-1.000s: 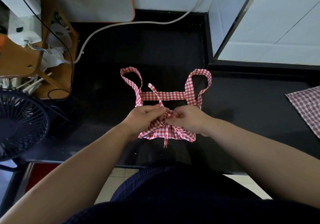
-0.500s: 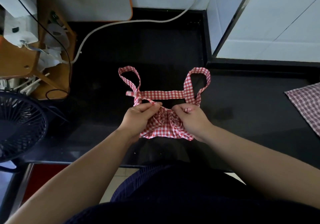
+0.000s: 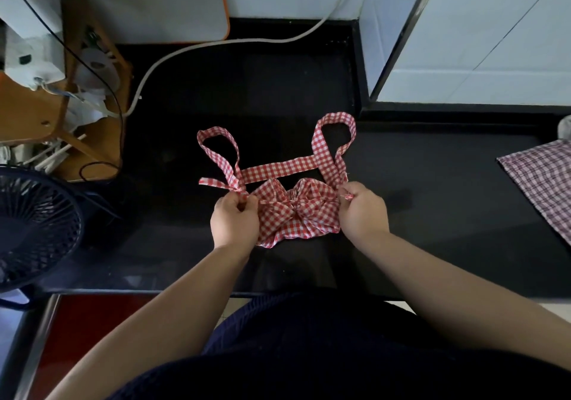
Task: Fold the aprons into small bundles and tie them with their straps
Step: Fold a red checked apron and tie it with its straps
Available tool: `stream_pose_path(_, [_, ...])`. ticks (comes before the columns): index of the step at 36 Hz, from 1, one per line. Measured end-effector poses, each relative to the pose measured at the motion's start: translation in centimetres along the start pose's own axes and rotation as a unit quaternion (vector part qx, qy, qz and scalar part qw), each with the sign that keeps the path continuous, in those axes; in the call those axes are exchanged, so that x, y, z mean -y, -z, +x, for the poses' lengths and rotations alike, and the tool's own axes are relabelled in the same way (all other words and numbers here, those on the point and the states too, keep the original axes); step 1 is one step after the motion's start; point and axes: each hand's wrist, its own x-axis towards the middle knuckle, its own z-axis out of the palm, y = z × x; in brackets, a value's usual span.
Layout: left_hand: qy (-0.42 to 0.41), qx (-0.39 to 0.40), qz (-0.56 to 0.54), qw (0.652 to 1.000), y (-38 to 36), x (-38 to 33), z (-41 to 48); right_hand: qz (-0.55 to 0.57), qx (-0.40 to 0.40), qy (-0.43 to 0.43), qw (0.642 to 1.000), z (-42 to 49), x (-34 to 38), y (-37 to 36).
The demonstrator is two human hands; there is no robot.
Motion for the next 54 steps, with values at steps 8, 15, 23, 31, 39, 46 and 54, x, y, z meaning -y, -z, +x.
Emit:
stream_pose_path(8, [-0.018,0.044,0.053,0.997,0.2,0.7,0.1,0.18,0.066,-0.17,0.967,2.0,-0.4,-0.5])
stream_pose_path(15, [-0.031,-0.028,0.046,0.998,-0.1,0.9,-1.1,0.116,-0.009,-0.132,0.984,0.9,0.4,-0.7])
stream_pose_path(23, [-0.473,-0.12,0.319,0.812,-0.4,2.8,-1.3,-0.071,0.052,0.244,0.966,-0.3,0.0,-0.6])
stream_pose_path(31, [-0.568,-0.055,0.325,0.754,0.1,3.0,-0.6,-0.033,0.105,0.222,0.969,0.1,-1.0,0.1])
stream_pose_path(39, [-0.392,0.117,0.41,0.815,-0.4,3.7,-2.1,-0.084,0.164,0.228,0.956,-0.8,-1.1,0.0])
stream_pose_path(46, [-0.345,0.126,0.412,0.834,-0.1,1.8,-0.9,-0.196,0.154,0.265,0.931,-0.4,-0.6,-0.6])
stream_pose_path(54, [-0.432,0.112,0.411,0.795,1.3,3.4,0.1,-0.19,0.166,0.314,0.915,-0.6,-1.7,-0.5])
